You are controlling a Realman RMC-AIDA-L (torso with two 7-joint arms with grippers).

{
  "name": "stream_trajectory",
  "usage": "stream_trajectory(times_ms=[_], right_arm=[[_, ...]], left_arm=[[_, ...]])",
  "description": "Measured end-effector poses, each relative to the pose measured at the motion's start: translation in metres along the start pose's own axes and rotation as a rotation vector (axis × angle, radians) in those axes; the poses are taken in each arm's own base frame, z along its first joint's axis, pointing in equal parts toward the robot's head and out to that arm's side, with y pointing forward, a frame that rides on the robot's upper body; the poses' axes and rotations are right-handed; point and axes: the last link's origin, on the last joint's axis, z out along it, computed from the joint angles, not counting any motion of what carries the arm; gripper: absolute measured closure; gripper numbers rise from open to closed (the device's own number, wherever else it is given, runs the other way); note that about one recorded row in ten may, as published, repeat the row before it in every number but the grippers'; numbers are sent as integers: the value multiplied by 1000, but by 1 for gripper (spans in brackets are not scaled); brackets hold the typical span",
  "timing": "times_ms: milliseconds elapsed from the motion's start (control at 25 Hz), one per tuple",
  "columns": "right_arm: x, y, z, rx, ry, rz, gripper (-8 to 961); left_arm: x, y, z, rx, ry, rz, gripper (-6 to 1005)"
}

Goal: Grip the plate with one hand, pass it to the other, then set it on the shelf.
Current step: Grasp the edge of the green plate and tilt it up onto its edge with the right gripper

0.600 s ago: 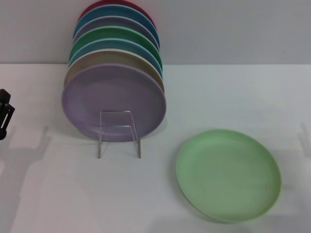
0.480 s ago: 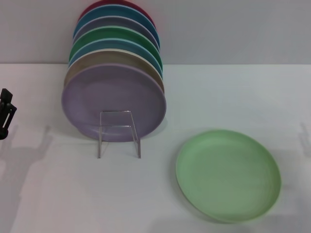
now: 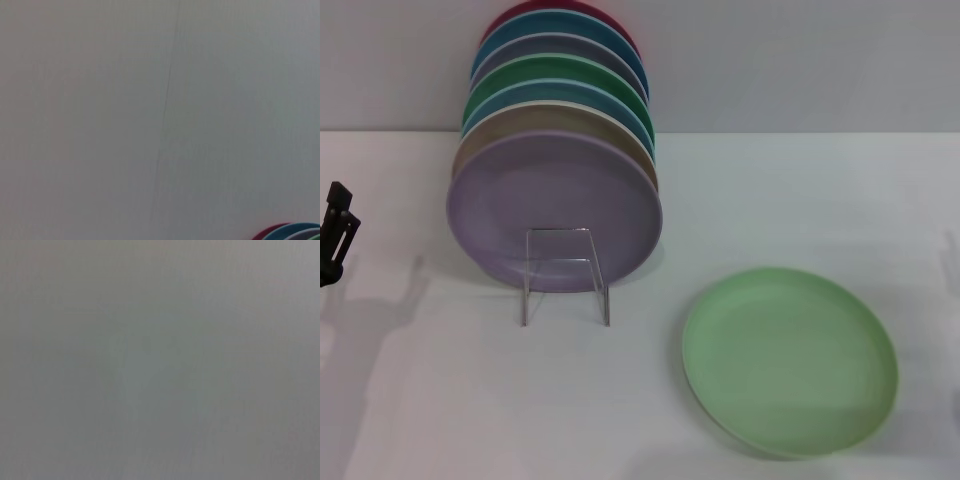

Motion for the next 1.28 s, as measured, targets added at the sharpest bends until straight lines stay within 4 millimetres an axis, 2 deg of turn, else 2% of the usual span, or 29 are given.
stream_trajectory(times_ms=[120, 240, 440, 960, 1280], right_arm=[[3, 7, 11, -27, 33, 92, 342], [5, 22, 21, -87, 69, 196, 342], [3, 42, 30, -180, 116, 354, 342], [-9, 41, 45, -331, 383, 527, 343], [-28, 48, 52, -444, 593, 481, 343]], left_arm=[[-1, 2, 6, 1, -8, -8, 155], [-2, 4, 9, 0, -13, -14, 155], [-5, 6, 16, -6, -33, -15, 155], [-8, 4, 23, 0, -58, -7, 155], [-8, 2, 22, 2, -60, -2, 155]])
